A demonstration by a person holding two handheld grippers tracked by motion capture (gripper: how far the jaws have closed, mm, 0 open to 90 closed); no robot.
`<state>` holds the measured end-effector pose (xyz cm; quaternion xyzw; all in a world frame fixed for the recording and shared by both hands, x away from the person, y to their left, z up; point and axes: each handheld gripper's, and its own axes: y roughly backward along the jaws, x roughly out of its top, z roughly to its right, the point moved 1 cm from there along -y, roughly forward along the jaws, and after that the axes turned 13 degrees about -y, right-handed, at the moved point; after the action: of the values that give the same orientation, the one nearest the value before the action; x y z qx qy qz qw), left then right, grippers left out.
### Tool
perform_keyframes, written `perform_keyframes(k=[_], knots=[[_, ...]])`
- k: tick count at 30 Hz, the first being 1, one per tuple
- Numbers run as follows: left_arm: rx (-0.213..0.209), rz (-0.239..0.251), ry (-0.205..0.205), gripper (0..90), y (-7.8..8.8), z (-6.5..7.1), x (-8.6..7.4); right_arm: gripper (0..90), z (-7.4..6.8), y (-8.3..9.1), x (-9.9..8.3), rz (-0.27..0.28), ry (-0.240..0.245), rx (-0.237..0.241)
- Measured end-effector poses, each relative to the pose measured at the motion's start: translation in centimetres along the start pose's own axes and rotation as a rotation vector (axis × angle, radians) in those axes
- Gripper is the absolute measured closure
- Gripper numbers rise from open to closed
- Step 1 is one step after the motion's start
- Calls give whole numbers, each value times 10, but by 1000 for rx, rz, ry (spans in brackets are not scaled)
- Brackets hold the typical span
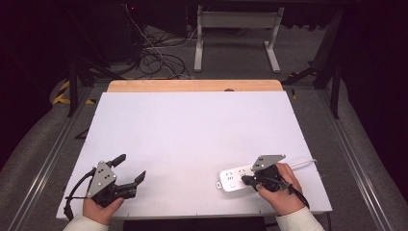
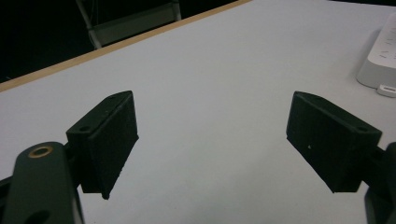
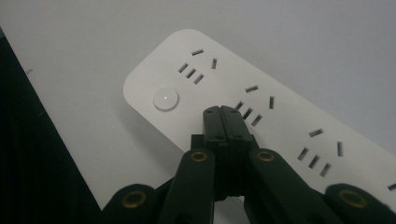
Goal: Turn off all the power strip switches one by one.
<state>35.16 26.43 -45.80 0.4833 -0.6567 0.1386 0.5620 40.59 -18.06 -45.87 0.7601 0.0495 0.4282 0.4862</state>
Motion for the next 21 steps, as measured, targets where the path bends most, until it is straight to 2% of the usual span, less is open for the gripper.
perform_keyframes(k=[11,14,15,16,18,21], knots=[[2,-1,-1,173,0,0,0,900,1,0,0,5,-16,5],[5,2,3,173,0,-1,0,900,-2,4,-3,90,33,3],[2,1,5,173,0,-1,0,900,-4,7,-2,136,27,43],[3,0,4,173,0,-1,0,900,-6,10,0,167,24,58],[3,0,0,173,-1,-1,0,900,-9,17,4,186,47,21],[1,0,1,173,0,-1,0,900,-9,19,5,199,45,17]])
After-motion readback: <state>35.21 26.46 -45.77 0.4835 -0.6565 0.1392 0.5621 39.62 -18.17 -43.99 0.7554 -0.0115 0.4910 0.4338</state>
